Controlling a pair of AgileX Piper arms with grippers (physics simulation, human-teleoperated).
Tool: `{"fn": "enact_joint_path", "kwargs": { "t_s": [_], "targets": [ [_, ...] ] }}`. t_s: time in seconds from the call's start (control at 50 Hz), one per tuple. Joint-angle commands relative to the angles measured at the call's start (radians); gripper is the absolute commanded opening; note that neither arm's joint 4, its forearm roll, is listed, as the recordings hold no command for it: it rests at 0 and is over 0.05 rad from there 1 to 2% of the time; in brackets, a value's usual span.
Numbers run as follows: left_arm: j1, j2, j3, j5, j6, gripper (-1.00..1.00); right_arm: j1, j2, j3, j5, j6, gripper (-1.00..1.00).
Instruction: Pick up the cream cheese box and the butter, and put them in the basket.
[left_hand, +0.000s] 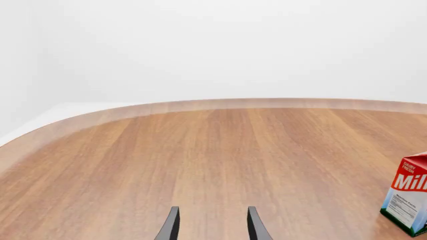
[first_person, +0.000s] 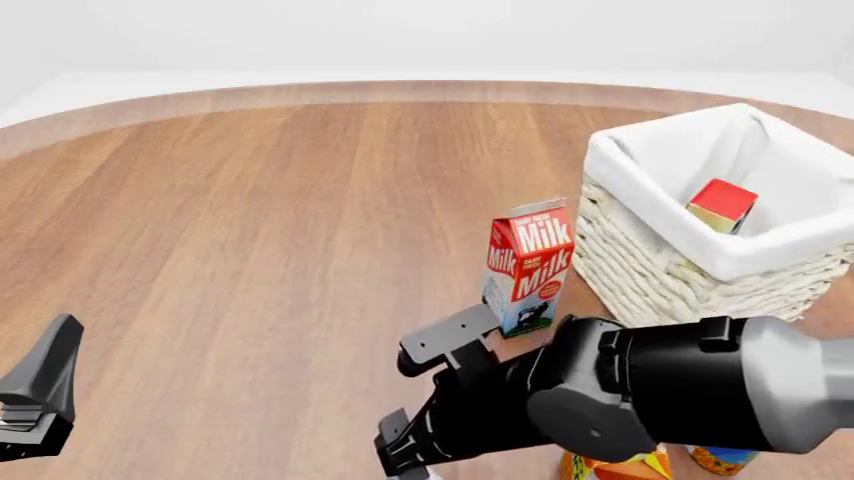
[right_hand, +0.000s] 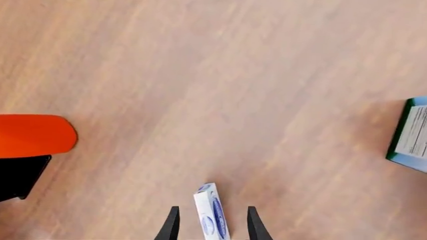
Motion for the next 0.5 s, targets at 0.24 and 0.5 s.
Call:
{"fn": "enact_joint_path", "kwargs": {
  "t_s": [0.24, 0.5],
  "targets": [
    [0.0, 0.0, 0.0, 0.0, 0.0, 1.0, 0.036, 0.052, 0.04, -0.063, 0.051, 1.0],
    [0.0, 0.0, 0.0, 0.0, 0.0, 1.0, 0.053, 0.071, 0.05, -0.083, 0.069, 1.0]
  ]
}}
